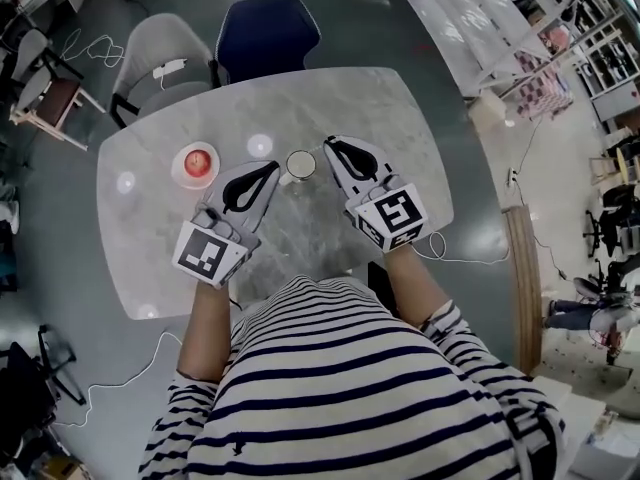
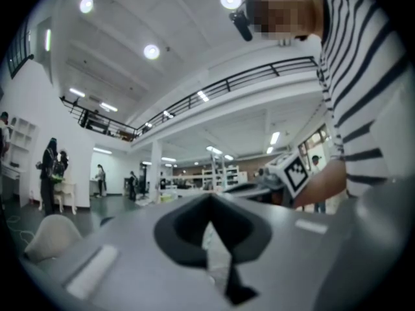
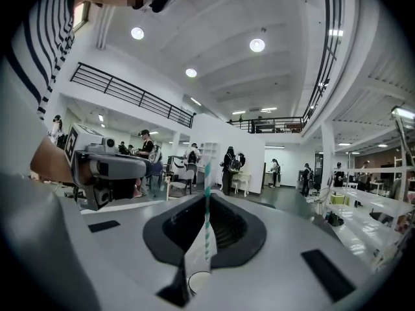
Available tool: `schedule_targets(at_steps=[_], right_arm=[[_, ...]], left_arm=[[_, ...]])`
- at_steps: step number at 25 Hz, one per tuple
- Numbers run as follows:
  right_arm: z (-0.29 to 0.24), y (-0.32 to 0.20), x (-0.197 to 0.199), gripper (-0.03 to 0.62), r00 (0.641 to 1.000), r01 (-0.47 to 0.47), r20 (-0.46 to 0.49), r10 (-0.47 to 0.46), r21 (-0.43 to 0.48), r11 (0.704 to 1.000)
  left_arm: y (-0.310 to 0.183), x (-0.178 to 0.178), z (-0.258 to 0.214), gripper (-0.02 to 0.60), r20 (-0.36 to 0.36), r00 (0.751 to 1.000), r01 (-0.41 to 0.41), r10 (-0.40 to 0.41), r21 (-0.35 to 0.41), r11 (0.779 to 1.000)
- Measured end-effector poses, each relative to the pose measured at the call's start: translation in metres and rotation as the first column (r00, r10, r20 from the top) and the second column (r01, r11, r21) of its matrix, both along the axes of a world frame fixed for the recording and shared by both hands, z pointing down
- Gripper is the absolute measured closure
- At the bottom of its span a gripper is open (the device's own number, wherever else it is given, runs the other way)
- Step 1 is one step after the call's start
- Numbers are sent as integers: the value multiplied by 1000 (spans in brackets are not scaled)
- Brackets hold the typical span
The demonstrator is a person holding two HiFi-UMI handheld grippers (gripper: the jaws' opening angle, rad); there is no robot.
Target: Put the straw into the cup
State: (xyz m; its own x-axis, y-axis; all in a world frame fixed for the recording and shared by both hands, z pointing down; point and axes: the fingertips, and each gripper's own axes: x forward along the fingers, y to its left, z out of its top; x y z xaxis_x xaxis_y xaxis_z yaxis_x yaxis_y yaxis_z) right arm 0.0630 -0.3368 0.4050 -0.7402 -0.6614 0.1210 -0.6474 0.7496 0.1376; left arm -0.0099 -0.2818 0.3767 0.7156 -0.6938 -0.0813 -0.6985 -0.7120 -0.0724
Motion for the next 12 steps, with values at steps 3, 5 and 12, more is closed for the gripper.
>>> schedule_targets(at_steps=[3,5,12], right_arm=[[20,-7,-2,571,1000,-7,-12,6,-42,999],[34,-10,-3,571,1000,-12,-24,10,-63,998],[81,-22,-12,571,997,-28,-76,18,-136,990]], left_arm=[[2,-2,9,575,11,1000,-5,5,-17,1000],[3,-2,14,575,12,1000,-9,10,-24,1000],[8,-3,19,575,16,1000,-24,24,-43,999]])
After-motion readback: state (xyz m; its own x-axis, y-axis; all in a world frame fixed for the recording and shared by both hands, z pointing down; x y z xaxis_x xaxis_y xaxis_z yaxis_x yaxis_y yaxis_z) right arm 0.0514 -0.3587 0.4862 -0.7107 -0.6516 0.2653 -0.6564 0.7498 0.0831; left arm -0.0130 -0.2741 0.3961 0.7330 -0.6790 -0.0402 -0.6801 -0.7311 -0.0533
